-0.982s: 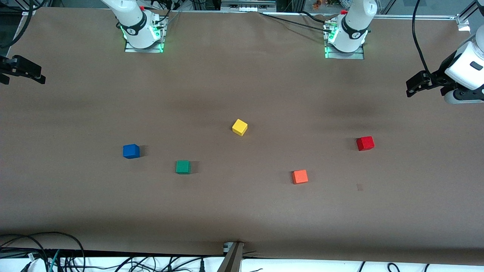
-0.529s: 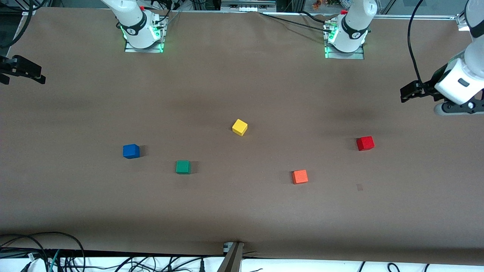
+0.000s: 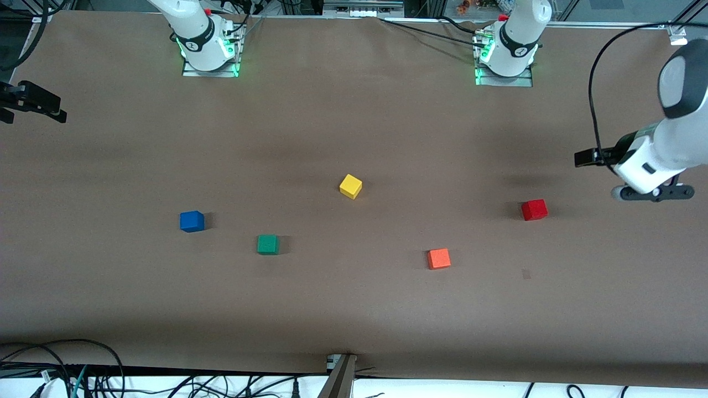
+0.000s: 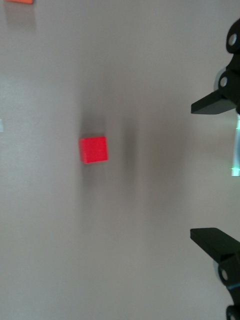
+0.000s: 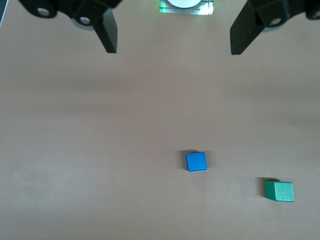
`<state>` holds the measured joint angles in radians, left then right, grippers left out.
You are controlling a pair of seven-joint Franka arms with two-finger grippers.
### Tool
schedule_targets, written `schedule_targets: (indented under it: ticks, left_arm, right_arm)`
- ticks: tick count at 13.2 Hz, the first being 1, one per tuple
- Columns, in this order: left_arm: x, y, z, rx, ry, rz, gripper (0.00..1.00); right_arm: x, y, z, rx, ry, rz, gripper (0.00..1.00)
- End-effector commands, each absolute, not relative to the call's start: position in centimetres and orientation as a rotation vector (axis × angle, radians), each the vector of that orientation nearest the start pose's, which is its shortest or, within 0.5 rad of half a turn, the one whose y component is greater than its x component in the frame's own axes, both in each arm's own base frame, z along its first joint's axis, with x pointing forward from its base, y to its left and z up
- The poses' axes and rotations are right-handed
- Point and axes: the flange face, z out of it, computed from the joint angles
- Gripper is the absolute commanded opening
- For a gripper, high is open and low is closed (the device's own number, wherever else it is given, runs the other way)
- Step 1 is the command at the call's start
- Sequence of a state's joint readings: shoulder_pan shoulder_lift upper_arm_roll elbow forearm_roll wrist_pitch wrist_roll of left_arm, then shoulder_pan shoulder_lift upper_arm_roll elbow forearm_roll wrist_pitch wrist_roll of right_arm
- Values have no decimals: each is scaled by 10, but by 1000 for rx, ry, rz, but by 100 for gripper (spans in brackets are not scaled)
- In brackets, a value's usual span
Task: Pass red block to right arm, stack on blue
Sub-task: 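Lower the left gripper onto the red cube and grasp it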
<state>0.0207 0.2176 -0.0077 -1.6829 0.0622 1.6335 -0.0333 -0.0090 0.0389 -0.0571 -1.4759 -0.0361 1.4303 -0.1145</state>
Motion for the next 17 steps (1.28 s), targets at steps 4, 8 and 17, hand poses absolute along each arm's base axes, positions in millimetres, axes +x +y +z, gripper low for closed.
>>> schedule_targets:
  ticks: [4,8,17]
  left_arm:
    - [598,22,326,-3104,-34,194,100]
    - [582,17,265,-3162,-96,119,100]
    - [573,16,179,-3160,-93,126,100]
  right_arm:
    - [548,-39,639,-3152,-69,131,100]
    - [548,-39,639,-3151,-69,130,100]
    - [549,-36,637,-3150,-91,130,100]
